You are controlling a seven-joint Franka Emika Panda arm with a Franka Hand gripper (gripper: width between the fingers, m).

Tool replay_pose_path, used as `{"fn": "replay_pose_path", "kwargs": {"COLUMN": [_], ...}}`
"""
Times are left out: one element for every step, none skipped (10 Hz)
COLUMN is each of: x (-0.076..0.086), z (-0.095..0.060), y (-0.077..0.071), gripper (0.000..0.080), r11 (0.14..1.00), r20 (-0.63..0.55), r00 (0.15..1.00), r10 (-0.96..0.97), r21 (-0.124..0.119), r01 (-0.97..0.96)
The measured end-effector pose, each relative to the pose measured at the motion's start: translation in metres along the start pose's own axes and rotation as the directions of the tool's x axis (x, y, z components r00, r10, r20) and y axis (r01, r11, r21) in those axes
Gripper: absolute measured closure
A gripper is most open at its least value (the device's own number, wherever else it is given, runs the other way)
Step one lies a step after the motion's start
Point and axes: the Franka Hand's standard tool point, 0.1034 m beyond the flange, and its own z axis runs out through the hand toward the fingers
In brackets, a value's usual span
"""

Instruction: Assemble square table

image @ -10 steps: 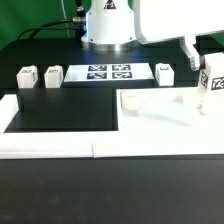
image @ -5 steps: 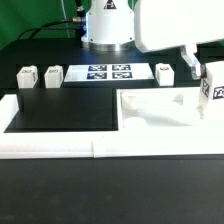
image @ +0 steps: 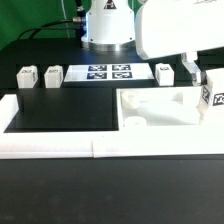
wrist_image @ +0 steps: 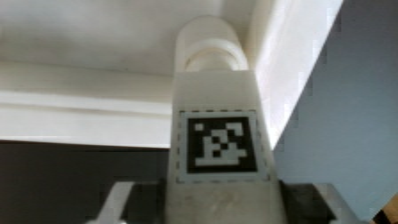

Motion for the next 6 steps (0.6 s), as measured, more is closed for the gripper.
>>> {"fn": "replay_pose_path", "kwargs": {"x": [-0.0028,-0.0040,-0.0045,-0.0042,-0.0043,-0.0043], "z": [0.0003,-0.0001,-0.0002,-0.0001,0.0000,0.0000], "y": [-0.0006,-0.0016,-0.0010,-0.0009,-0.0009,-0.0009], "gripper": [0.0506,0.0506,0.0506,0.0505,0.0505,0.0334], "r11": [1.000,1.000,1.000,1.000,1.000,1.000], "r20": [-0.012,-0.030,-0.040,-0.041,-0.040,-0.040], "r00": [1.000,1.000,0.999,0.999,0.999,0.999], "r10": [0.000,0.003,0.001,-0.006,-0.006,-0.007], "r21": [-0.002,-0.010,-0.018,-0.019,-0.019,-0.019], "r01": [0.000,-0.003,-0.001,0.005,0.005,0.006]}}
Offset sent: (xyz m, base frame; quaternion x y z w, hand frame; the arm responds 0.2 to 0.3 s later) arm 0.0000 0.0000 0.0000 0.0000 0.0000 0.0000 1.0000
